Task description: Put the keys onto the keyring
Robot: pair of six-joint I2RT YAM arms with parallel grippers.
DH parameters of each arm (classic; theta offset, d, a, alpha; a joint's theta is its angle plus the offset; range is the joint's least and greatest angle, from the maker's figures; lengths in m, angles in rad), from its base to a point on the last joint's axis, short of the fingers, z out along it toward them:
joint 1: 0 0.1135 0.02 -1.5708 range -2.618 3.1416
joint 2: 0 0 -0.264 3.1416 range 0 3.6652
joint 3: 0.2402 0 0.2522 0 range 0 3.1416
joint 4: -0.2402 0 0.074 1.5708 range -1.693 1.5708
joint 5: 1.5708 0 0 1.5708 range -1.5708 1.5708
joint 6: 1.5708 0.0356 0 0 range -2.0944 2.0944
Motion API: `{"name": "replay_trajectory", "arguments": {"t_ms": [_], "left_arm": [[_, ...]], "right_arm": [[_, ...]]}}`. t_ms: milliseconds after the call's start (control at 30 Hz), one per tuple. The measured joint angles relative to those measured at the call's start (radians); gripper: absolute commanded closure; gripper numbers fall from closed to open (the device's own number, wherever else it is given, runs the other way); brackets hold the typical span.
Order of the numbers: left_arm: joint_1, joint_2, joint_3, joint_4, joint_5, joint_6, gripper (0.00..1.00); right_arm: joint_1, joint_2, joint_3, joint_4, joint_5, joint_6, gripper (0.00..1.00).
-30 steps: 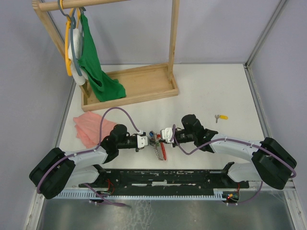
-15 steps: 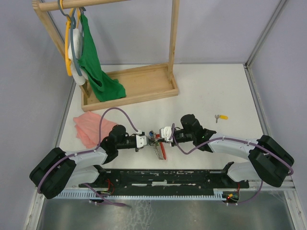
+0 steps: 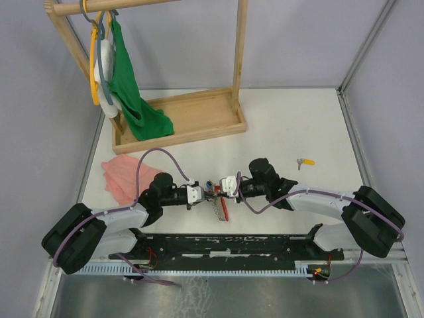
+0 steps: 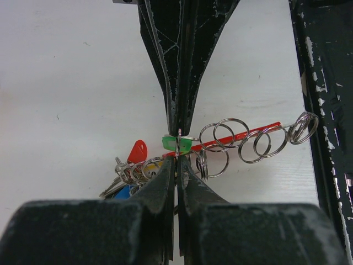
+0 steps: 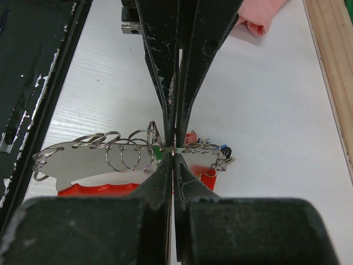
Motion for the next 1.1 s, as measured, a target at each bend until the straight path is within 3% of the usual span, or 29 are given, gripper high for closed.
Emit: {"name": "replay_trajectory", "arguments": {"t_ms": [733,933,1100], "left_arm": [[0.007,0.0,0.077,-0.15,0.04,-0.114,0.97],[0.016,-0.009,0.074,-0.118,0.019,-0.201,0.97],[0.023,-0.022,0.035,0.003,-0.004,-0.324,0.97]], "right_arm": [[0.025,-0.034,0.014,-0.119,0.028,-0.159,0.99],[0.027,-0.059,0.014,-0.146,0.061,-0.199,0.99],[0.027,-0.089,0.014,-0.155,0.088,-0.23,1.0]]}}
